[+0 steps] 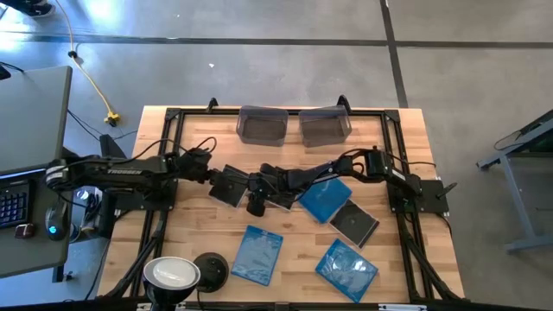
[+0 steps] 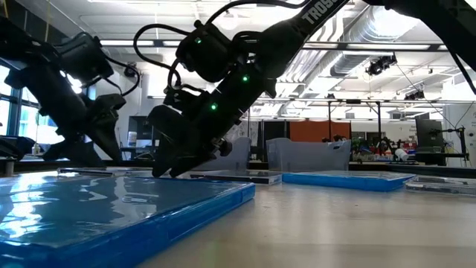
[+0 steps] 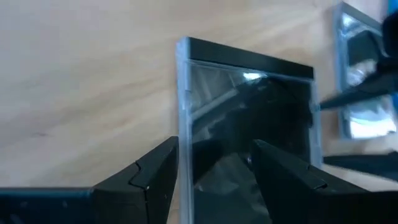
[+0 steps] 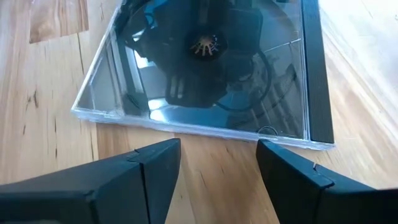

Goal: Pick & place jewel cases by type
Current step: Put the top left black cd case into the left black bin

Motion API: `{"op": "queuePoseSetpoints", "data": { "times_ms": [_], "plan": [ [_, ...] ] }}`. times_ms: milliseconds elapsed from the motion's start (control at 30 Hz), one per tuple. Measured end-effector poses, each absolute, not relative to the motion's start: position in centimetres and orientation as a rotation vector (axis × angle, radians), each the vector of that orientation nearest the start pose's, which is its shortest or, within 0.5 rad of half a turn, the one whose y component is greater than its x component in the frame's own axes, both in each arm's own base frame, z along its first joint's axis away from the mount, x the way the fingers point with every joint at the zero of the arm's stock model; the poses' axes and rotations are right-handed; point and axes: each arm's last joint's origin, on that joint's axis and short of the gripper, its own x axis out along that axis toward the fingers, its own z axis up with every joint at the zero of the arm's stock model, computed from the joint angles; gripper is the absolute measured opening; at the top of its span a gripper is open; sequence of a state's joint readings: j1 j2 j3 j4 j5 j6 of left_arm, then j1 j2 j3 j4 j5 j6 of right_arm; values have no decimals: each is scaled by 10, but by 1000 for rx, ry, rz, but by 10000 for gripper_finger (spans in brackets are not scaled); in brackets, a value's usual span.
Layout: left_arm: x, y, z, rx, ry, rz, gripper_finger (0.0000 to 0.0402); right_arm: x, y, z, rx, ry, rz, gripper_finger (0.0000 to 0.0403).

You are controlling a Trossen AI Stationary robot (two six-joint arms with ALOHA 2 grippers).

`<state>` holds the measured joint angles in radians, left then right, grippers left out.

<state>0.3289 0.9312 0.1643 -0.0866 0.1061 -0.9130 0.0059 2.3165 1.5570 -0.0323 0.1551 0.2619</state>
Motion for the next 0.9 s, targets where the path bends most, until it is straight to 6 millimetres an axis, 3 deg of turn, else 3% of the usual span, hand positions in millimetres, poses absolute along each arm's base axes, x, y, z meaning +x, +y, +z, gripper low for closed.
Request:
{"op": "queuePoseSetpoints", "data": {
  "times_ms": [333,733,900],
  "plan": [
    [144,41,134,-1063,822,467,201,484,-1,102,177,790,-238,208],
    [161,49,190,-933,811,487,201,483,0,102,161,799,-253,208],
    [165,50,204,-925,790,426,201,483,-1,102,137,792,-295,208]
  ]
}}
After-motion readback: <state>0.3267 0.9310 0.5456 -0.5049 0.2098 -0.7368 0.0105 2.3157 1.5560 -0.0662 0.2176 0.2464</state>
